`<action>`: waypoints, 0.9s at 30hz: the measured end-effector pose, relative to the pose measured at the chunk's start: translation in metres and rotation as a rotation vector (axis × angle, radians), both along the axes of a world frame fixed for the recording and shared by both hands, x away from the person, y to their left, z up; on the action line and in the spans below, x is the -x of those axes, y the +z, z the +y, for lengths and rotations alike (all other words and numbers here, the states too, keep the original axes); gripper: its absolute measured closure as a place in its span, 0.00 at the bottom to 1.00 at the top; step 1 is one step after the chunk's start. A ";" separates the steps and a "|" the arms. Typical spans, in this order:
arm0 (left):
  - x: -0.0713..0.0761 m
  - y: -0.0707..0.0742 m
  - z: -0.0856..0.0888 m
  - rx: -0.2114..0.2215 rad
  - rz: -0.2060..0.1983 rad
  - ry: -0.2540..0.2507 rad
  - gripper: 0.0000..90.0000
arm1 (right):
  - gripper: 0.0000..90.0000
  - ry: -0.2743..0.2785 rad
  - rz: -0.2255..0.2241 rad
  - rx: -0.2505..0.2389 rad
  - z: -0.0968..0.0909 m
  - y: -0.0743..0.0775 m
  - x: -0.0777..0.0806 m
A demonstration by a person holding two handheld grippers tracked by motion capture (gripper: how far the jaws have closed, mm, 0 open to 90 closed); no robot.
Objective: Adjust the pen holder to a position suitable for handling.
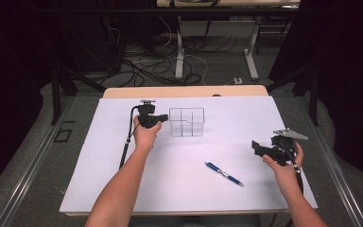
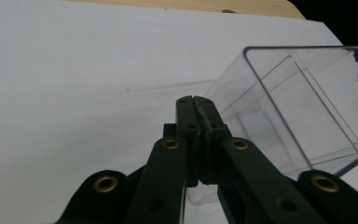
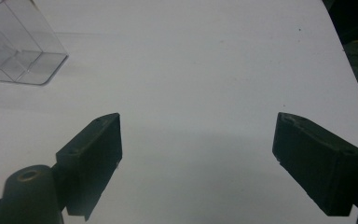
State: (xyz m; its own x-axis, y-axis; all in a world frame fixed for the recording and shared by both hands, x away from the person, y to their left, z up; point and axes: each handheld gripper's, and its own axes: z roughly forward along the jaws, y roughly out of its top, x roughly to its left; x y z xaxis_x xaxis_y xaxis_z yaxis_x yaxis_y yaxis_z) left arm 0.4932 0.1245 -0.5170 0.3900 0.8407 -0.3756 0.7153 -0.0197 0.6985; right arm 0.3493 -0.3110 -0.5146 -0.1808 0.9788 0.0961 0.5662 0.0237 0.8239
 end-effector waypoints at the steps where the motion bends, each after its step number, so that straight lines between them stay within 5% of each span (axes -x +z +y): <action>1: 0.001 0.001 0.002 -0.004 -0.003 -0.001 1.00 | 0.18 0.010 -0.012 0.012 0.000 0.001 0.000; 12: 0.013 0.023 0.015 -0.022 -0.050 0.016 0.92 | 0.26 0.080 -0.025 0.039 0.010 0.007 0.002; 27: 0.042 0.050 0.022 -0.044 -0.104 -0.007 0.61 | 0.33 0.244 -0.023 0.083 0.031 0.023 0.008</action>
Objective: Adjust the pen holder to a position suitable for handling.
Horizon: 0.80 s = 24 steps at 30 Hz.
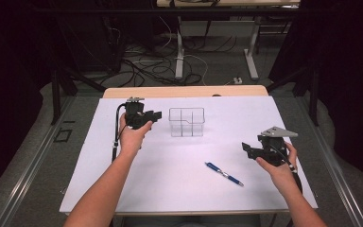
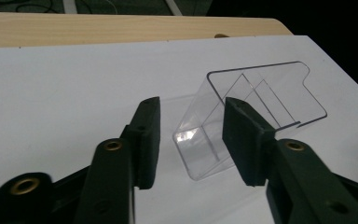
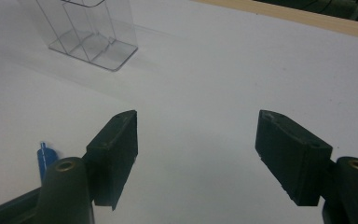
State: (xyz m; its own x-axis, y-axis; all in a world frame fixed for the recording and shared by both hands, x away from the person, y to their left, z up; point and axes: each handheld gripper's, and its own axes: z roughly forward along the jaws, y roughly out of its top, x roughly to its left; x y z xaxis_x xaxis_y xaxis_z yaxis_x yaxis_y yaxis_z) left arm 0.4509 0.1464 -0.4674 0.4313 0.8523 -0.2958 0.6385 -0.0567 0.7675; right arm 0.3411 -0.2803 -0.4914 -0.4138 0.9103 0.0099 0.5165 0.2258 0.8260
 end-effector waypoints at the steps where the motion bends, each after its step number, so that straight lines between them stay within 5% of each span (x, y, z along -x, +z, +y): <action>1: 0.002 0.001 0.000 0.000 -0.001 -0.002 0.58 | 0.33 0.004 0.001 0.000 0.001 0.001 0.000; 10: 0.023 0.005 0.000 -0.035 -0.010 -0.049 0.37 | 0.35 0.060 0.007 -0.004 0.010 0.010 0.001; 15: 0.039 0.007 0.002 -0.057 -0.036 -0.067 0.32 | 0.35 0.101 0.028 0.022 0.016 0.011 0.002; 19: 0.050 0.006 0.002 -0.113 -0.065 -0.098 0.31 | 0.34 0.127 0.038 0.040 0.020 0.010 0.002; 24: 0.062 0.004 -0.001 -0.100 -0.092 -0.144 0.29 | 0.35 0.169 0.058 0.045 0.024 0.009 0.006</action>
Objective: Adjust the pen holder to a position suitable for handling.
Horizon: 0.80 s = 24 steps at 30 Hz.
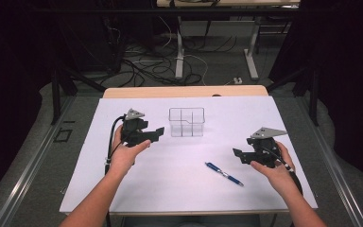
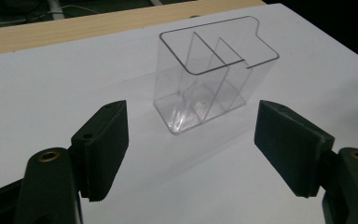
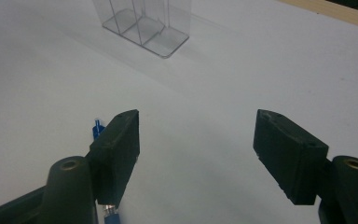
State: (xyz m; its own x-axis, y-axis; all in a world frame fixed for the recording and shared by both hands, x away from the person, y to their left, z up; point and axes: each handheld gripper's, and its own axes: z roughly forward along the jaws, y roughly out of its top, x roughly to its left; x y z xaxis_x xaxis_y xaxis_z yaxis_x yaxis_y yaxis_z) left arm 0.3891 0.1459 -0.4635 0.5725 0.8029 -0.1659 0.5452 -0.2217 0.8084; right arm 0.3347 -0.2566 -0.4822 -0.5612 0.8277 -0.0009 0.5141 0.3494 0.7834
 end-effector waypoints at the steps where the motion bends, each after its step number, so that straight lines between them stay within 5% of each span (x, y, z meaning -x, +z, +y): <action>1: 0.002 0.000 -0.001 -0.009 -0.003 -0.019 0.27 | 0.35 0.010 0.003 0.001 0.001 0.000 0.001; 11: 0.019 -0.009 -0.011 0.006 -0.043 -0.027 0.18 | 0.44 0.087 0.033 0.019 0.011 -0.005 0.011; 24: 0.027 -0.024 -0.017 -0.038 -0.050 -0.079 0.18 | 0.63 0.172 0.127 0.065 0.021 -0.028 0.018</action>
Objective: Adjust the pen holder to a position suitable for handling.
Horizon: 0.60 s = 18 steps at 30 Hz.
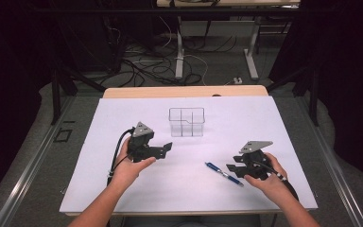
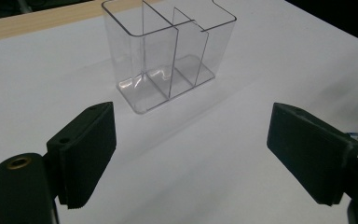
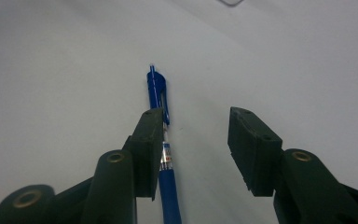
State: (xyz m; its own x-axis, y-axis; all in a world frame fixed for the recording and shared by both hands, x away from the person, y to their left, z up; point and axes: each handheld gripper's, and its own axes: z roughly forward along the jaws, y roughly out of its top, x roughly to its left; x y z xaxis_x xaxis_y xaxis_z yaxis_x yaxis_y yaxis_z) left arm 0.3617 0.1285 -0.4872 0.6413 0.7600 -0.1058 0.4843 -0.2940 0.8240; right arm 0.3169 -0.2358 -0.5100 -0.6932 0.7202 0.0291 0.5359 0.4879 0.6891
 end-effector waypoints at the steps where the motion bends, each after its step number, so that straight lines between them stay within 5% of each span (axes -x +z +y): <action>1: 0.000 0.000 0.000 -0.003 0.004 -0.008 0.18 | 0.64 0.006 0.008 0.011 0.000 -0.002 0.000; 10: 0.001 -0.005 0.002 -0.034 0.010 -0.024 0.18 | 0.69 0.028 0.059 0.023 0.004 -0.015 0.003; 18: -0.001 -0.007 0.004 -0.017 0.005 -0.007 0.18 | 0.73 0.035 0.105 0.040 0.004 -0.022 0.003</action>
State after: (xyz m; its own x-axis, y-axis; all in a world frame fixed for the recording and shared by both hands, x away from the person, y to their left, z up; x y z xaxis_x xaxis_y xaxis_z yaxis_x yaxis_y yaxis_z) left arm 0.3626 0.1322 -0.4941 0.6460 0.7573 -0.0960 0.4865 -0.3115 0.8163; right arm 0.3134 -0.2317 -0.5323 -0.7123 0.6979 0.0745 0.5865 0.5334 0.6095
